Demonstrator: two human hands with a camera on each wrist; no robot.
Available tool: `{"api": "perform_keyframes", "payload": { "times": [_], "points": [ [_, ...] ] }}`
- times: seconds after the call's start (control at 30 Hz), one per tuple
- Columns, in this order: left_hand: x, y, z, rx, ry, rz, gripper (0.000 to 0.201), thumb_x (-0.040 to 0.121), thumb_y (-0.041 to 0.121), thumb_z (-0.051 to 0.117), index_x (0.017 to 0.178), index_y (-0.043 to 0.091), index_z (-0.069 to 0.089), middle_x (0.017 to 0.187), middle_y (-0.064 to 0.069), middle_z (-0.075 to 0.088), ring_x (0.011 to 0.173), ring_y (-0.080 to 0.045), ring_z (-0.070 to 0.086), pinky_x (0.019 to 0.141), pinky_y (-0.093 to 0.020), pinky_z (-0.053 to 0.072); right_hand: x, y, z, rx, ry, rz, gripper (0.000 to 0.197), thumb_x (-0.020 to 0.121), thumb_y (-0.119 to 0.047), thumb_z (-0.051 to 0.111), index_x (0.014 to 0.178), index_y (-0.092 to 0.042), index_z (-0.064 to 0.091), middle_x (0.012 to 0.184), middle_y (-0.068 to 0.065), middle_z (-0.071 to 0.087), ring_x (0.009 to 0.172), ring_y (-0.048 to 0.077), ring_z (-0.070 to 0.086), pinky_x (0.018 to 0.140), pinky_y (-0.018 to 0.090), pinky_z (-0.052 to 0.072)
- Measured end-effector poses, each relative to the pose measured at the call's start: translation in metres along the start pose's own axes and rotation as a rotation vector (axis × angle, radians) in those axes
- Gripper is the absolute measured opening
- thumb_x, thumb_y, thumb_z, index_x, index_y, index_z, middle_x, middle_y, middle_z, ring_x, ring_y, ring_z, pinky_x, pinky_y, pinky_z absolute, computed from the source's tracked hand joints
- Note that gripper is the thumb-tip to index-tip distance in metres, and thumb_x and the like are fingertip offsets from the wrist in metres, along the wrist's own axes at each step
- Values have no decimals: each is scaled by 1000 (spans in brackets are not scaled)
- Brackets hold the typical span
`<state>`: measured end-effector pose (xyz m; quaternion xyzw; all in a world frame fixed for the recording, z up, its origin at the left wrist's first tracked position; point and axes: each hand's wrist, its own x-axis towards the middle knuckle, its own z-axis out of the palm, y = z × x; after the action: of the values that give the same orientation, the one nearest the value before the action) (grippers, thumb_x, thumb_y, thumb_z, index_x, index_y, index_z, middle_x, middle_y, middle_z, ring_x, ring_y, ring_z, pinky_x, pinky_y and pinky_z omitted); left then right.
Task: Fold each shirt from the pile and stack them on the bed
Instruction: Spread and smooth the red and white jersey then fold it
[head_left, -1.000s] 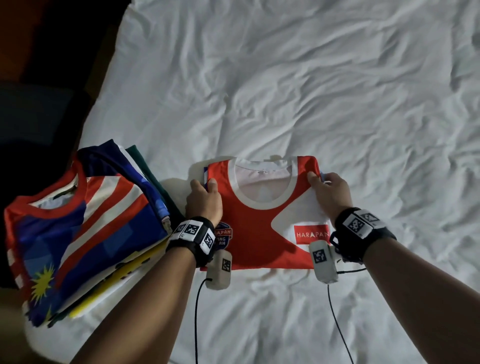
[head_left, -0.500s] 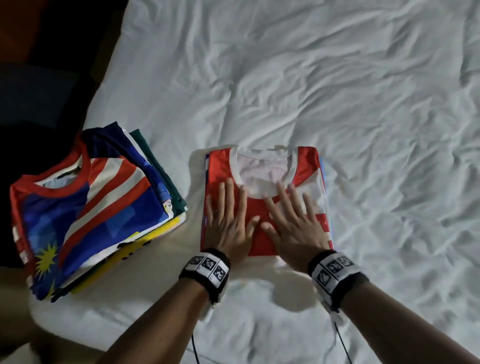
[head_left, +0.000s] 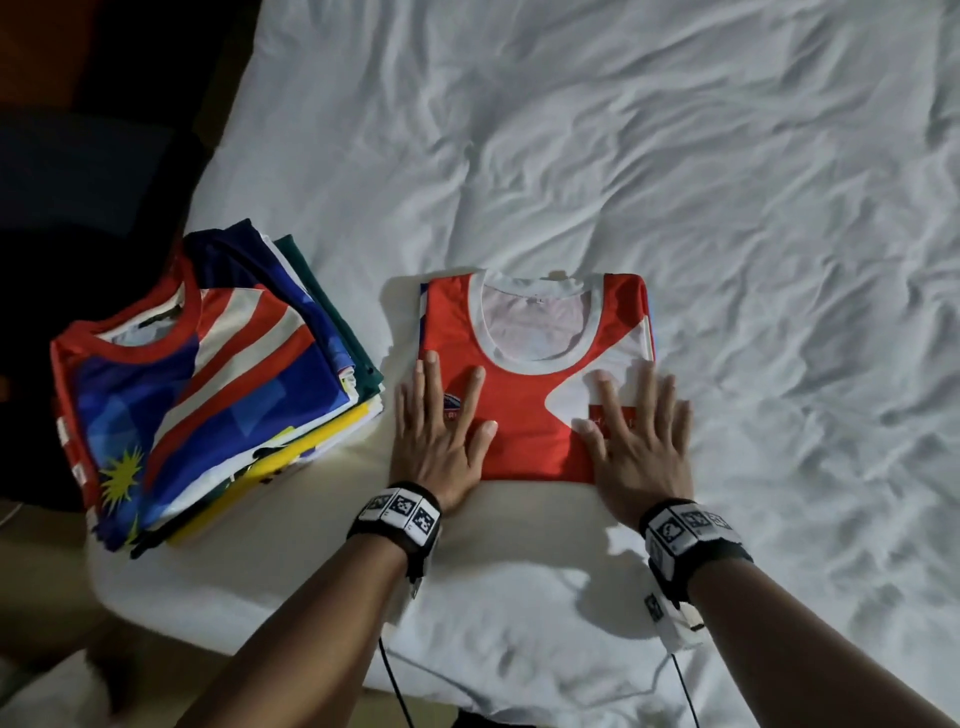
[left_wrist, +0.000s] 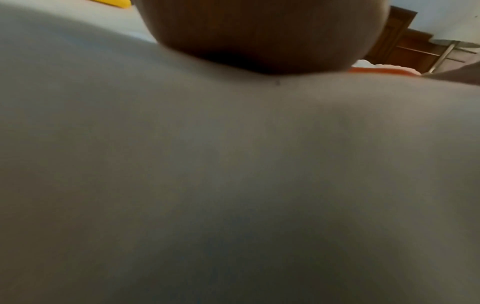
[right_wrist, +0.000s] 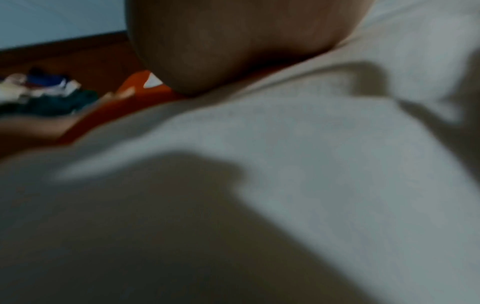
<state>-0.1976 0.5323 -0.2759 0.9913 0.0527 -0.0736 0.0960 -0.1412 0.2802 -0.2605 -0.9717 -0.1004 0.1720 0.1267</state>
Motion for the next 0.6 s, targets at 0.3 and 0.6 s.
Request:
{"api": "perform_keyframes", "payload": {
  "times": [0.3, 0.6],
  "points": [
    [8, 1, -42, -447, -43, -322, 81, 93, 57, 61, 157, 50, 12, 159, -20, 29, 150, -34, 22, 123, -53, 22, 16, 11, -36, 356, 85, 80, 72, 89, -34, 72, 151, -45, 37, 145, 11, 37, 133, 33, 36, 111, 48, 36],
    [45, 3, -56, -776, -76, -335, 49, 73, 13, 84, 109, 40, 66, 117, 11, 67, 111, -13, 61, 102, -39, 50, 51, 18, -52, 707, -139, 65, 64, 81, -9, 80, 135, -37, 60, 116, 5, 54, 101, 20, 59, 76, 6, 47]
  ]
}}
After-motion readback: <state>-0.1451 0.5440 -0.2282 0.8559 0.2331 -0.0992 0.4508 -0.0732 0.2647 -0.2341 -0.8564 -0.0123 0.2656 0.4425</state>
